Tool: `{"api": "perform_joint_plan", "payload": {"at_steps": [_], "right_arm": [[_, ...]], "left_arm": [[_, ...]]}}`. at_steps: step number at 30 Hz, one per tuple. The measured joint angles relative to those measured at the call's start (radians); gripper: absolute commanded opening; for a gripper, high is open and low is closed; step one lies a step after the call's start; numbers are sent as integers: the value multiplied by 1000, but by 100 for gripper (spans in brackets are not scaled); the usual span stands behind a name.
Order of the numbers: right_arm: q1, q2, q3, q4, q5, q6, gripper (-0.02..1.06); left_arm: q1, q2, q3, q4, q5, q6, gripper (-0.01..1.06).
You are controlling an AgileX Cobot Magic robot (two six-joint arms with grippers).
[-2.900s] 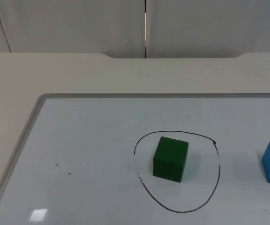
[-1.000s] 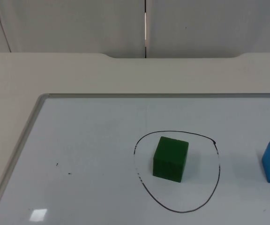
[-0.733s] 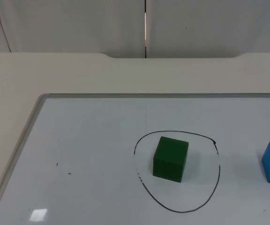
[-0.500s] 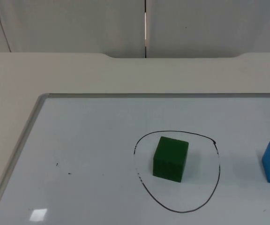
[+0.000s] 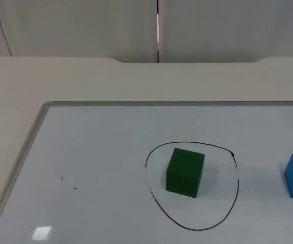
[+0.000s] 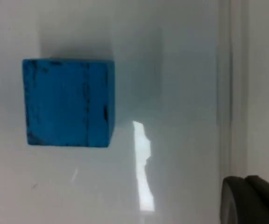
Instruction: Push the two cubes into the marked area.
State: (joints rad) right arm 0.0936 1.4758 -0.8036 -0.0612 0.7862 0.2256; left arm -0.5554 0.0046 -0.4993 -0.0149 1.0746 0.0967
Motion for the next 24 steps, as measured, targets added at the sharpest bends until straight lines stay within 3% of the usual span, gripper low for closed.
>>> {"api": "perform_joint_plan", "payload": {"at_steps": [6,10,24], "right_arm": [[50,103,0,-38,-86,99,0],[51,159,54,-88,-203,175,0],[49,197,82,-114,-351,219,0]], "left_arm": [[0,0,0,0,0,0,0],[0,0,0,0,0,0,0],[0,0,0,0,0,0,0]]}}
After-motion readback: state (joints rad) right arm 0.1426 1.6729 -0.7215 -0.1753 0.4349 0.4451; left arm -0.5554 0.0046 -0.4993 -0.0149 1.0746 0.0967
